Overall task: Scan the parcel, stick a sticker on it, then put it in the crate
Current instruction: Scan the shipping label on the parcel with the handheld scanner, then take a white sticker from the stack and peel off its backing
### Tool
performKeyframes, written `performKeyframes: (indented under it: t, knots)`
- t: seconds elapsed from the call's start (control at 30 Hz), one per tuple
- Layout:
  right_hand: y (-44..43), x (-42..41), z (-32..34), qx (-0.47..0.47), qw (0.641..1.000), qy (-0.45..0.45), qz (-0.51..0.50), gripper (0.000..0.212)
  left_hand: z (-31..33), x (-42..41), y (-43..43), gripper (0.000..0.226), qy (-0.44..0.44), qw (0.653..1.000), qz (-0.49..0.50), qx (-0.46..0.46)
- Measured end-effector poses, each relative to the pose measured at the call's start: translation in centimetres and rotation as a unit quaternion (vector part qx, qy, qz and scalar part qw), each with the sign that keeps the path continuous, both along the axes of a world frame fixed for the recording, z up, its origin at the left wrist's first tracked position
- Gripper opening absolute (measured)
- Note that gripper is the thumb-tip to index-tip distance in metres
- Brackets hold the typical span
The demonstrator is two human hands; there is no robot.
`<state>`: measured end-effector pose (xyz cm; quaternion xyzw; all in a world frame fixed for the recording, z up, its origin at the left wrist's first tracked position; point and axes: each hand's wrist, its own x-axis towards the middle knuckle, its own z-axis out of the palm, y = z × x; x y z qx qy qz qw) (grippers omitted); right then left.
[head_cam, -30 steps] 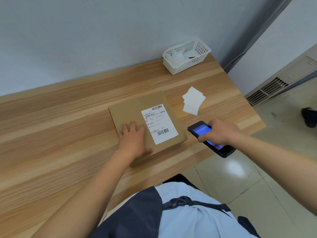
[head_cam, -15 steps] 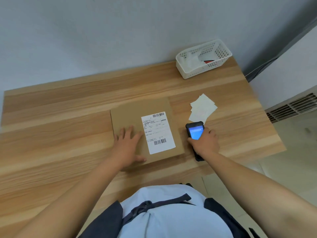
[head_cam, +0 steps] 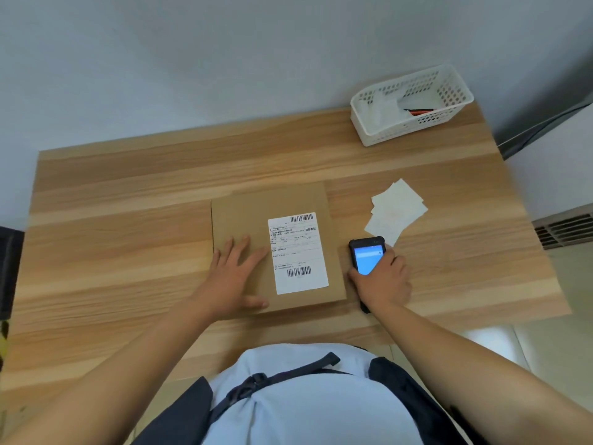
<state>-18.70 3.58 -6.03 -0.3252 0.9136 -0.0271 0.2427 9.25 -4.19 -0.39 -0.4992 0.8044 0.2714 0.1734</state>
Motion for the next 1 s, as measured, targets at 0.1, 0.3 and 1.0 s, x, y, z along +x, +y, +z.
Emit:
performKeyframes:
  t: [0.1,0.3,1.0]
  knots:
    - [0.2,-0.4,-0.2,0.0,1.0,-0.006,-0.001,0.097,0.1,-0.3,-0.2,0.111,-0.002,1.0,0.007,0.001]
    - [0.8,-1.0,-0.6,-0.001,0.999,-0.036,0.005,0.097,0.2,-0.2,0.0,0.11,-0.003,1.0,0.01,-0.001]
    - [-8.7,-11.4,-0.9,0.039,0.989,0.017,0.139,0.101,1.4,-1.3,0.2,0.11,-0.004,0.997,0.077,0.008]
